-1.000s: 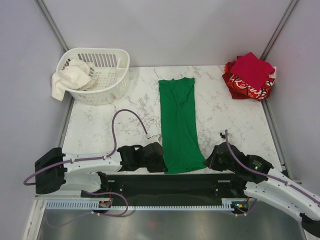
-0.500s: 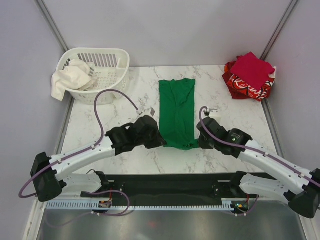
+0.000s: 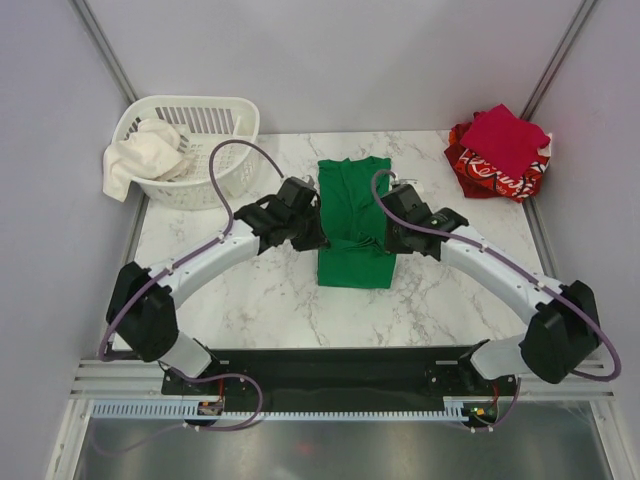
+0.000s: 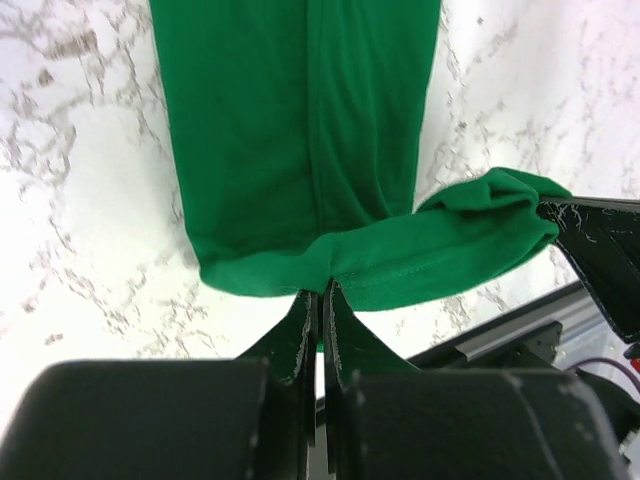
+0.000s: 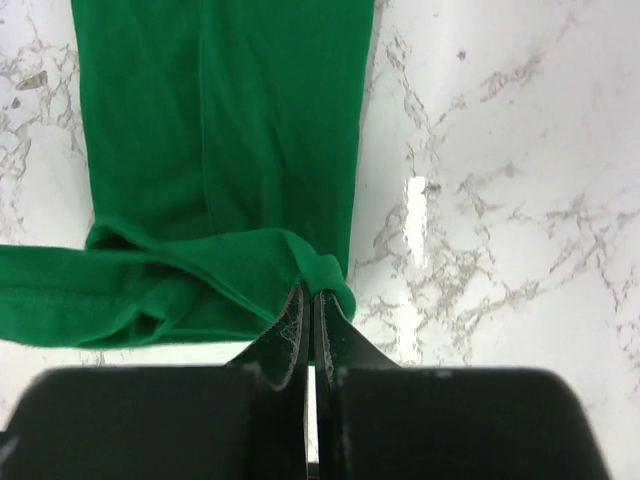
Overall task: Fold and stack the t-shirts
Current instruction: Fold the tshirt
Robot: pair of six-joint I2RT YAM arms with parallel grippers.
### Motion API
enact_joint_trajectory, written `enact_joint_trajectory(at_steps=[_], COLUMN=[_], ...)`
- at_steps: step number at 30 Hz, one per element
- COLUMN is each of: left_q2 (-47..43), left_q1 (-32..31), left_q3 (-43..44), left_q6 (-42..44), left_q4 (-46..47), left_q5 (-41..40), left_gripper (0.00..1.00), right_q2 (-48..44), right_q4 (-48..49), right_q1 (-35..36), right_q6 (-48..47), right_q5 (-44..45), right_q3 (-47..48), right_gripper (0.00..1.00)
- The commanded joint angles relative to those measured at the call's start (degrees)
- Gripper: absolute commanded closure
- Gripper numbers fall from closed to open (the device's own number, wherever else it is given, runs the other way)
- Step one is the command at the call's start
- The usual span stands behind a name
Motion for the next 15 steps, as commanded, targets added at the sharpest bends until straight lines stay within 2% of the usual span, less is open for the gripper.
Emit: enact_joint_trajectory(at_steps=[1,15], left_q2=[4.3,19.3], left_q1=[1.7,6.8], left_q3=[5.2,13.6], left_q6=[5.9,9.0], left_q4=[0.1,0.2], left_q5=[2.8,4.4], left_gripper=[0.98,0.98], right_q2=[3.7,20.5], right_q4=[3.2,8.5], right_q1=[-1.7,-7.4], right_q6=[-3.7,-6.8], right_q5=[-1.9,-6.5], right_q3=[4.3,12.0], right_gripper=[1.0,1.0])
